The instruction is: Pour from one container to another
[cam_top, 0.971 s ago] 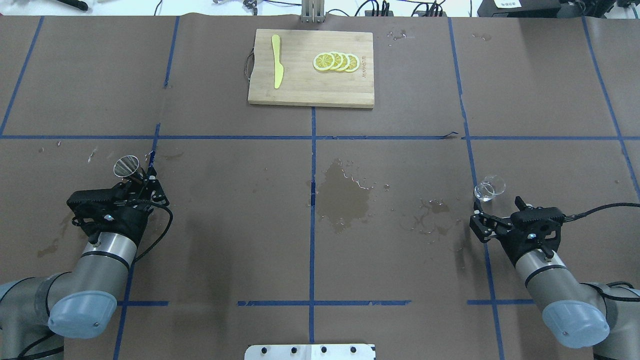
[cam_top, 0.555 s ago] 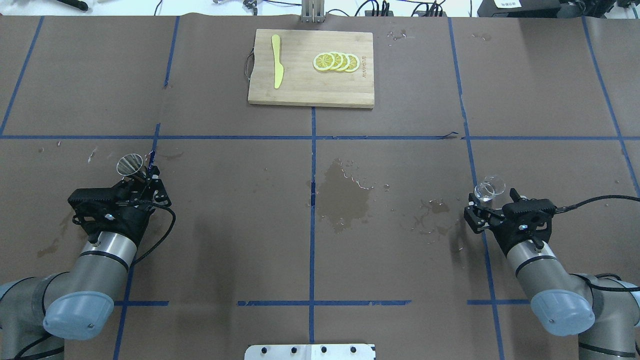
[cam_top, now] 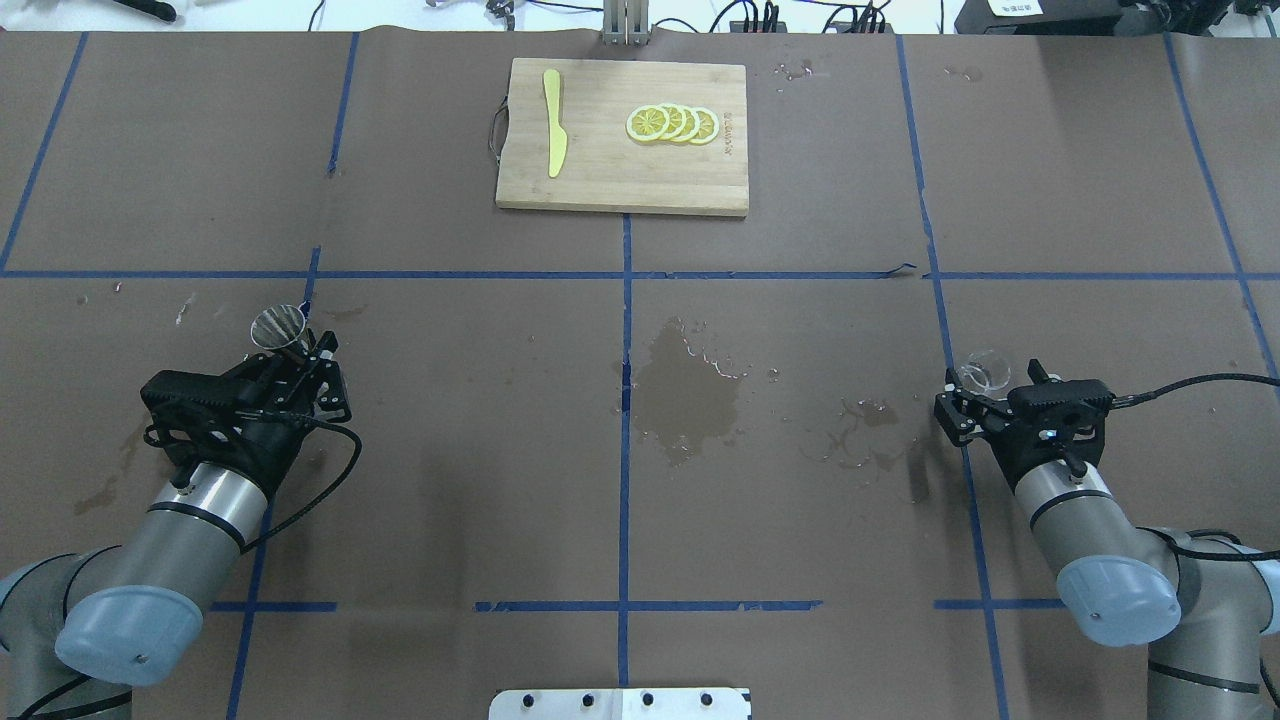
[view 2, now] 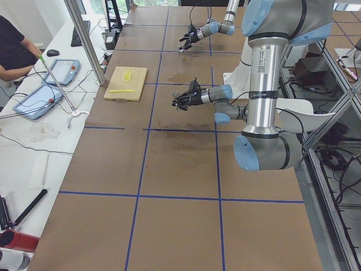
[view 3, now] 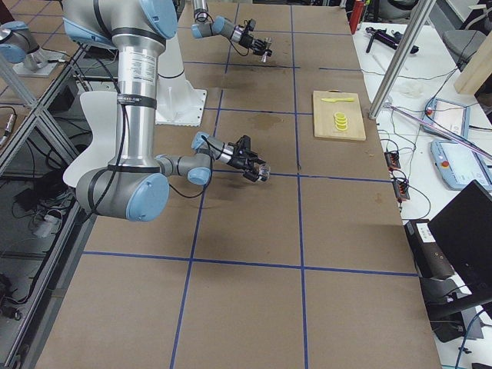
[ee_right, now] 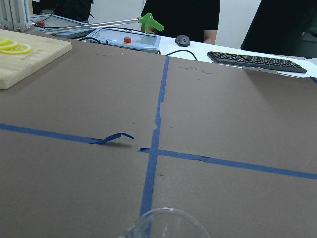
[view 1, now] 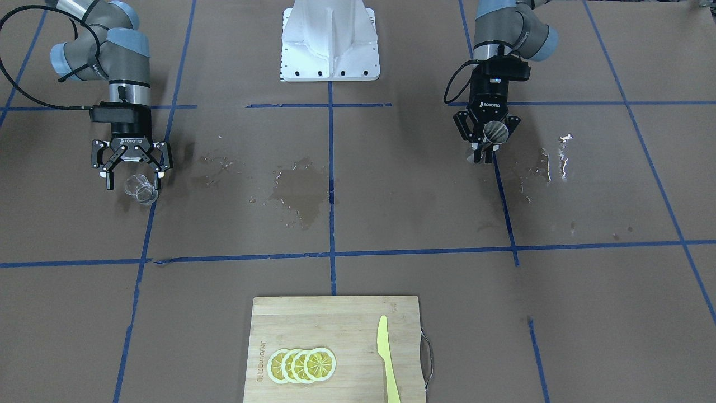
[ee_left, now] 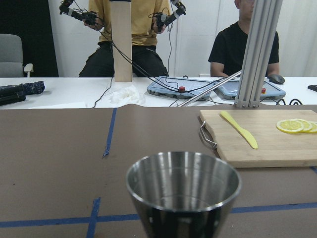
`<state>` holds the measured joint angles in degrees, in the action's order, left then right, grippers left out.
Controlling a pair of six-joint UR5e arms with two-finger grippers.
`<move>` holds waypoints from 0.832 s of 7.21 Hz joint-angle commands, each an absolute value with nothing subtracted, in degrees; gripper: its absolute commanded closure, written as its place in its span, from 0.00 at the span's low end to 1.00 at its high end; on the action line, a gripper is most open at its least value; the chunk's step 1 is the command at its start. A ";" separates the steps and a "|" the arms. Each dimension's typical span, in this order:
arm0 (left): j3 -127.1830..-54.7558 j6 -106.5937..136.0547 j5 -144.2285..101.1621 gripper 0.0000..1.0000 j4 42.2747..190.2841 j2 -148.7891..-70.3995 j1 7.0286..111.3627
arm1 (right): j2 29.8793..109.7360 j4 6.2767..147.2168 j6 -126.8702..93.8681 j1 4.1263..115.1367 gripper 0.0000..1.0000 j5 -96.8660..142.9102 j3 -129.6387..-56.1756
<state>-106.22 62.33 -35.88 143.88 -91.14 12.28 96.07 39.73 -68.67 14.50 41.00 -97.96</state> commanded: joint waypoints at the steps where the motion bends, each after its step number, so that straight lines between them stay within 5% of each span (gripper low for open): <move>1: -105.48 60.91 -35.86 1.00 145.28 -91.32 12.30 | 94.76 39.73 -68.73 14.59 0.01 41.48 -97.65; 6: -105.64 60.82 -35.77 1.00 145.28 -91.76 12.30 | 93.51 39.73 -68.82 14.68 0.01 42.19 -96.50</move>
